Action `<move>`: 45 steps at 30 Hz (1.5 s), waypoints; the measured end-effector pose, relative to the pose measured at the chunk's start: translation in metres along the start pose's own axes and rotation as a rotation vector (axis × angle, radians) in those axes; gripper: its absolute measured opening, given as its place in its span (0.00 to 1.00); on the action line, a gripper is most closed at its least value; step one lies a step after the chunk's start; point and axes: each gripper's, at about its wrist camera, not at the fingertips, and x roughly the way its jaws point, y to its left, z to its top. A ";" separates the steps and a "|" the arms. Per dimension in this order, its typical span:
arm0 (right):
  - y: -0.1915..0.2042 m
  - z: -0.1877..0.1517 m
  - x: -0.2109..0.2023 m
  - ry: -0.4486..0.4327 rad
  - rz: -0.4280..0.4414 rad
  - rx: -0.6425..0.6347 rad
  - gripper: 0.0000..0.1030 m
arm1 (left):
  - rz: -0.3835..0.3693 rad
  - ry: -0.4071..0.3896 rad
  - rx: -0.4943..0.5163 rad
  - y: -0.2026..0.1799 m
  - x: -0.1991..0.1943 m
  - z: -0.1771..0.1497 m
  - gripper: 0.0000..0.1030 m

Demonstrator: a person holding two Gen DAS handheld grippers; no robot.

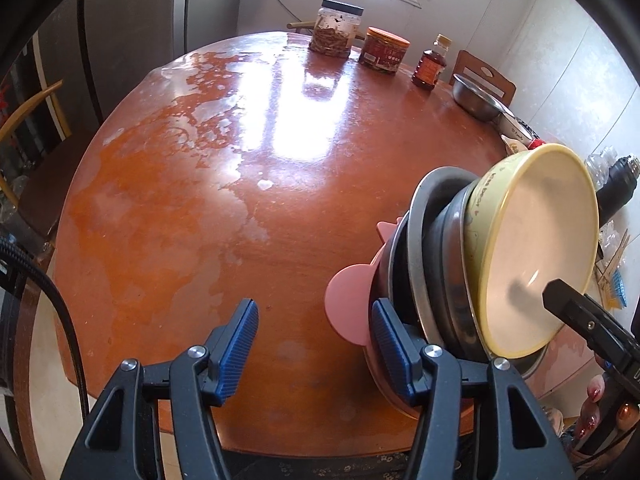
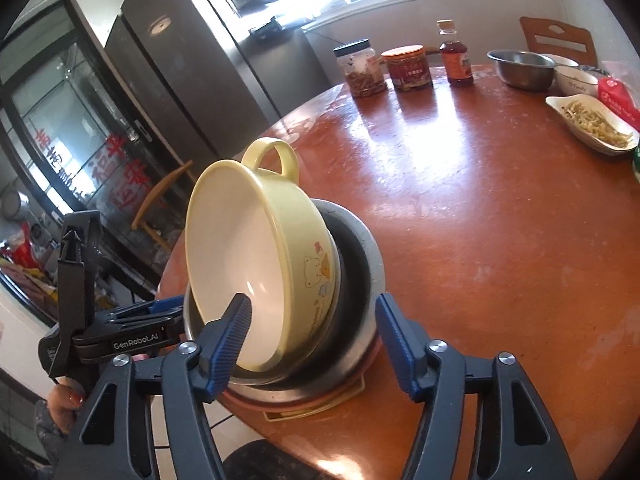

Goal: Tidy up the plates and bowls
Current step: 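Lower the bowl stack onto the steel tray atop the pink plates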

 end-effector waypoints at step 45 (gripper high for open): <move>-0.077 0.007 -0.049 -0.065 -0.159 0.073 0.60 | -0.088 0.020 0.142 -0.105 0.043 0.031 0.56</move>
